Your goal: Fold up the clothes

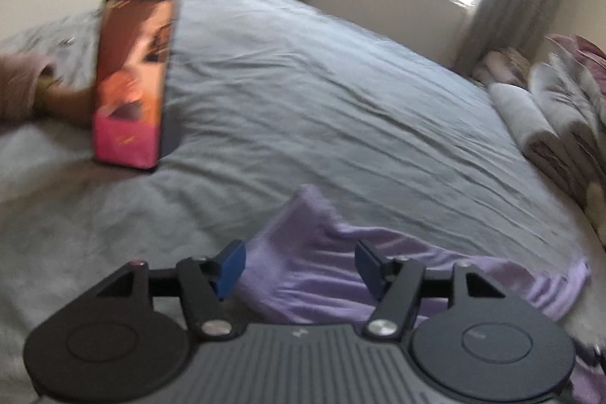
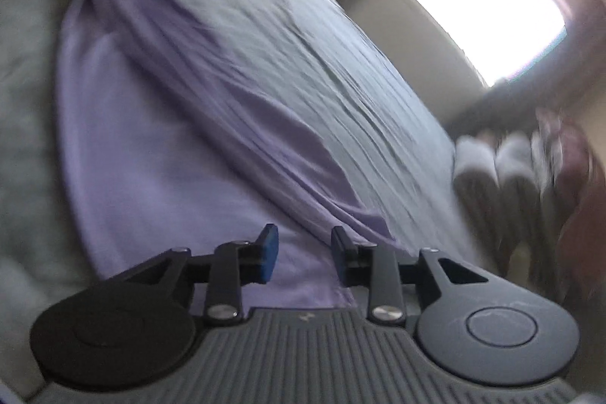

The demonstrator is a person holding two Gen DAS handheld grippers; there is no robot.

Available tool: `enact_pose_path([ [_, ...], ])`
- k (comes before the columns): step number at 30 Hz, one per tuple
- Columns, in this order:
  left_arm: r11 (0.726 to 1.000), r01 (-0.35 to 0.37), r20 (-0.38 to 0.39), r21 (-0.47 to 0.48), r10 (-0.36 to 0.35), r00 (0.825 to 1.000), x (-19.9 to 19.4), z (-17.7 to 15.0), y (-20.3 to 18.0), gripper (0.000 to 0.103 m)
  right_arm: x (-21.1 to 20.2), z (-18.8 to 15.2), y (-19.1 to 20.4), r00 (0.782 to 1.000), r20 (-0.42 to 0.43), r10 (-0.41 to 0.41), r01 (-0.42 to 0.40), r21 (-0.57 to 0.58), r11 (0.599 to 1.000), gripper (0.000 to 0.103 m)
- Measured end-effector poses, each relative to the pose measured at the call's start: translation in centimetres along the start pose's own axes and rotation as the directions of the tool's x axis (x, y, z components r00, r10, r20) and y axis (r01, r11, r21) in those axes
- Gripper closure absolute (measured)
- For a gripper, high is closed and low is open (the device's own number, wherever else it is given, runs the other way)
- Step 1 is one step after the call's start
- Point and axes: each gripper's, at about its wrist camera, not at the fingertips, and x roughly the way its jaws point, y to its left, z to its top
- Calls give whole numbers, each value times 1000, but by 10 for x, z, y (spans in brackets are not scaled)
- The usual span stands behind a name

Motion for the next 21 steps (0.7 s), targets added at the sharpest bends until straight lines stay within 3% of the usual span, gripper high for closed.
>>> enact_pose_path([
  [5,993,91,-45,78,-87,995,12,-9,-37,34,18,5,-37,996,-36,81,-70,253,965,70],
  [11,954,218,-117,205,-197,973,34,-30,-92,34,26,-4,-68,983,-16,183,-141,574,807,68],
  [17,884,347,-166,314,-309,937,46,-52,-137,36,40,-26,-93,980,-62,191,-78,759,646,64],
  [21,829,420,-199,368,-371,907,53,-65,-156,39,48,-41,-102,981,-119,156,4,807,590,63],
])
